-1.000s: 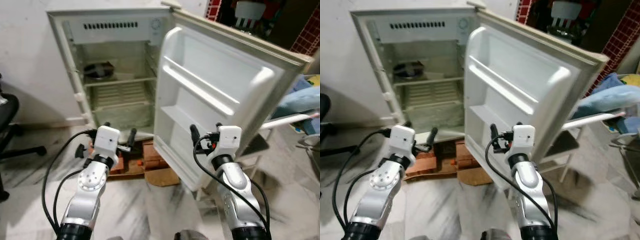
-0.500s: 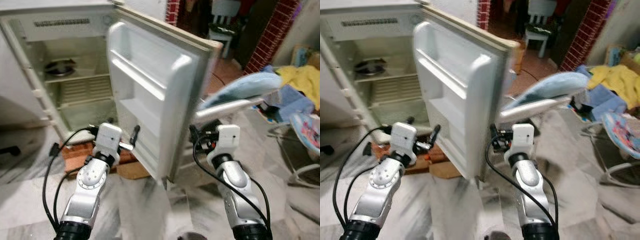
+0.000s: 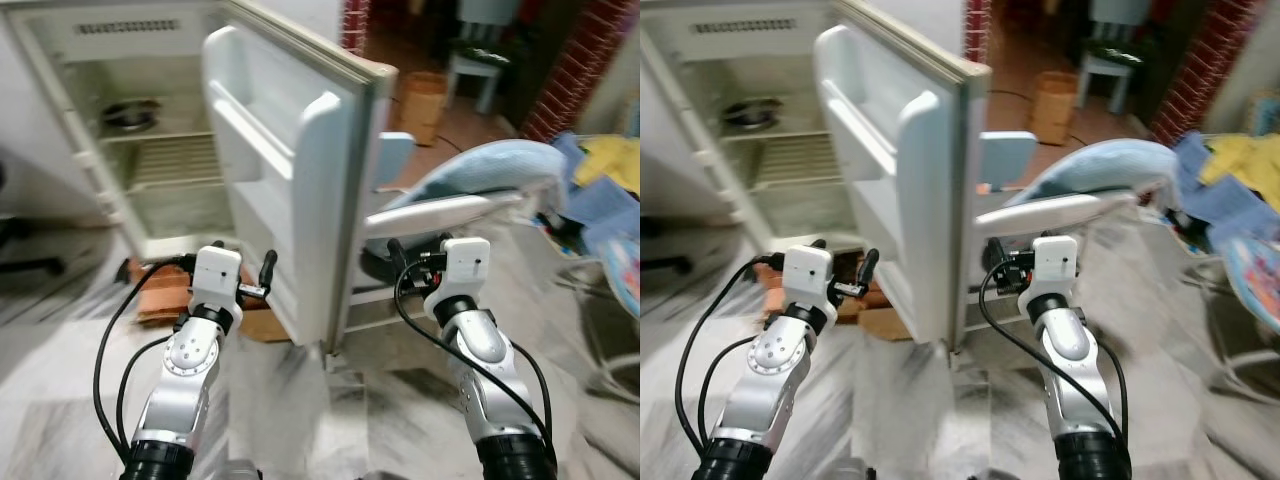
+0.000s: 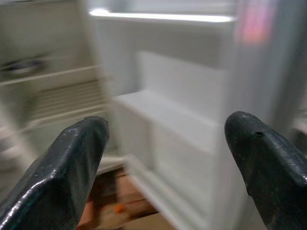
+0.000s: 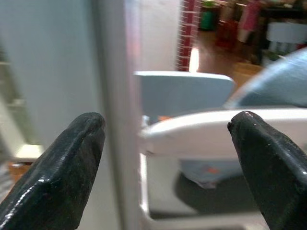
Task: Restocking fridge
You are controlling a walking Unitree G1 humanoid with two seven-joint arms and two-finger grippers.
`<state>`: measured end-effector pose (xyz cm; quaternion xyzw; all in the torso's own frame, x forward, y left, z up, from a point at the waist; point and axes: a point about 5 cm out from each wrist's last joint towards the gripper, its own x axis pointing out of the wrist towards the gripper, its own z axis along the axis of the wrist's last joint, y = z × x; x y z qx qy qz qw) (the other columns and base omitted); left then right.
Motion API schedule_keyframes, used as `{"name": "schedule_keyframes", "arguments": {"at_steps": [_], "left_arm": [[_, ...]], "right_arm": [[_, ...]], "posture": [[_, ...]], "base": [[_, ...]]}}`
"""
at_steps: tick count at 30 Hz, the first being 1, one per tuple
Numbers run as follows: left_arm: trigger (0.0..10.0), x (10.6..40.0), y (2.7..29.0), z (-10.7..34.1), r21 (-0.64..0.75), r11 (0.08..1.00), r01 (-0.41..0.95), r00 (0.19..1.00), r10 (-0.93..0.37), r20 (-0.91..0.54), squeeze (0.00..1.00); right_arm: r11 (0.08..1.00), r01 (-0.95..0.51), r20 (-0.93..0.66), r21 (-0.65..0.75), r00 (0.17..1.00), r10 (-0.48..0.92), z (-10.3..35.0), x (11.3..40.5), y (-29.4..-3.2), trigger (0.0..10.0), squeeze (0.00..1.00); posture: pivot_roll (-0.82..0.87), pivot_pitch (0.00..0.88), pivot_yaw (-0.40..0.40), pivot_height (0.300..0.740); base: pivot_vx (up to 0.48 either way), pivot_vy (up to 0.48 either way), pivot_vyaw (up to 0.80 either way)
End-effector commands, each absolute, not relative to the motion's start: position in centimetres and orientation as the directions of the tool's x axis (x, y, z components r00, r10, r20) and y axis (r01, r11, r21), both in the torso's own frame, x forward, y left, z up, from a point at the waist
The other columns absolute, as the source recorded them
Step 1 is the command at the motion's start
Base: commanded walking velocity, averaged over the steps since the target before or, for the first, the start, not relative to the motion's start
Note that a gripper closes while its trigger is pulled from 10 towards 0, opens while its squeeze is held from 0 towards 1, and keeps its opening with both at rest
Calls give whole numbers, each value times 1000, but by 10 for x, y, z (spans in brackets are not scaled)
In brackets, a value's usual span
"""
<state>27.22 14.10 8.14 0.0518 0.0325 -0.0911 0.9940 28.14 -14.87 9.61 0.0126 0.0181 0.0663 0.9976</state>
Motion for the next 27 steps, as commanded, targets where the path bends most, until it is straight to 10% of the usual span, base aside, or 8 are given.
{"name": "schedule_keyframes", "arguments": {"at_steps": [1,27], "left_arm": [[10000,272,145,80,93,979,179,981,-170,-92,0],[10000,259,151,72,14,983,184,960,-176,-219,0]], "right_arm": [[993,-116,-8,32,993,117,102,284,-147,10000,0],[991,-124,64,55,991,120,117,314,-146,10000,0]], "posture": [[13,0,-15,740],[75,38,-14,740]], "base": [[0,0,763],[0,0,163]]}}
